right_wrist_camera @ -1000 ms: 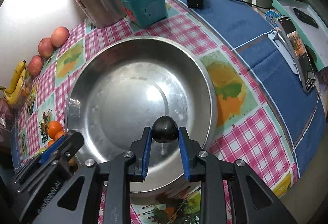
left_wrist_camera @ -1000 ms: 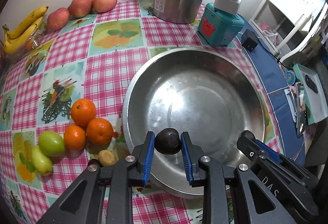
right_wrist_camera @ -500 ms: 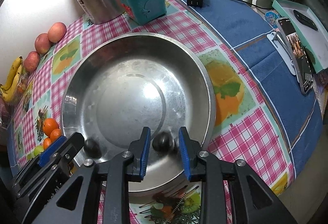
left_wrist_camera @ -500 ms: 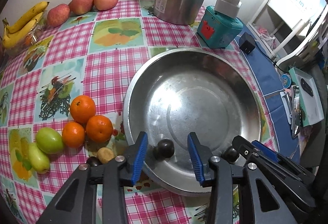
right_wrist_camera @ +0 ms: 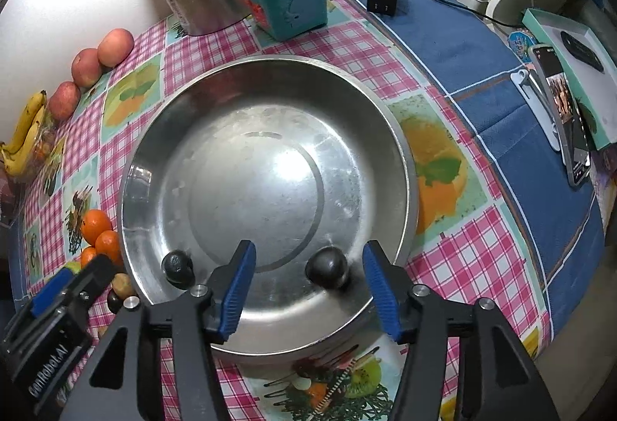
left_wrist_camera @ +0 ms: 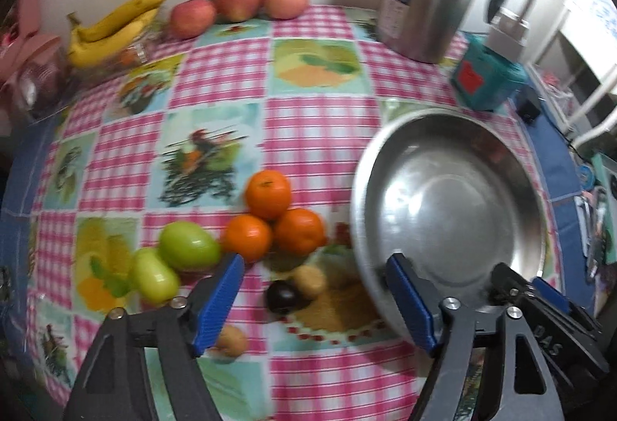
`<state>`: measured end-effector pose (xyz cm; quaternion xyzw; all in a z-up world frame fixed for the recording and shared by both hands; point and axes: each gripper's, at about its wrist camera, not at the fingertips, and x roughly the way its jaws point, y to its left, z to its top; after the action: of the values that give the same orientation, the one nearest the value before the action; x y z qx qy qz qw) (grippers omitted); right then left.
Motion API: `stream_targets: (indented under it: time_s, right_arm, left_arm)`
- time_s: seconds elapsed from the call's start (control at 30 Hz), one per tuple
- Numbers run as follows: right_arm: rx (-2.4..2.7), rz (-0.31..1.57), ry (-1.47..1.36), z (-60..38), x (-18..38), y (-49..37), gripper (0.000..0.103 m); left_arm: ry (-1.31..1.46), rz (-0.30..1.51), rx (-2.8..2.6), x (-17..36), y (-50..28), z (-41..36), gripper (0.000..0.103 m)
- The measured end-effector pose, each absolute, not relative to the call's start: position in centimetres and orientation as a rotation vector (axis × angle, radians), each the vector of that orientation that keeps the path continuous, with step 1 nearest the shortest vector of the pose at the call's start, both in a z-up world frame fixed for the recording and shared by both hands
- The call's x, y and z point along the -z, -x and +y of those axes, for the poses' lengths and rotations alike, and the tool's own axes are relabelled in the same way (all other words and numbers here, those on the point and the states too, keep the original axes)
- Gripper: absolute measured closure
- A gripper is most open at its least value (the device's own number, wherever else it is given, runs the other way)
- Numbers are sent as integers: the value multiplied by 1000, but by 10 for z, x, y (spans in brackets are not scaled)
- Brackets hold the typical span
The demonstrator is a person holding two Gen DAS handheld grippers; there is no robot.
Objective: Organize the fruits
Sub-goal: 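Withdraw both open tools from the bowl back toward the fruit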
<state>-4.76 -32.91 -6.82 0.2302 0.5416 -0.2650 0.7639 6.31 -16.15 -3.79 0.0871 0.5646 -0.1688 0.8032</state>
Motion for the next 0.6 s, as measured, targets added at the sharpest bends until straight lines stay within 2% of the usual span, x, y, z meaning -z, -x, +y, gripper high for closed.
stream_targets:
  time_s: [0.07,0.2,0.23,0.3,0.33,0.6]
  right_arm:
    - [567,1176,-495,-327,68,47,32]
    - [545,1171,-479,-322,68,45,29]
    - [543,1171,-476,-321,69,45,24]
    - [535,1167,-473,-320,69,45,14]
    - [530,1164,-472,-319,69,45,13]
    - [499,1096,-447,-304,56,47,10]
  left_arm:
    - [-189,1206,320,37,-66,-150,9]
    - [-199,1191,247,37,-69,-130,1]
    - [-197,1191,231,37,-70,-125,0]
    - [-188,1189,205,37,-71,-115,0]
    - [-185,1187,189,37,-72,-109,0]
    - [-215,1107,100,26,-70,-73,0]
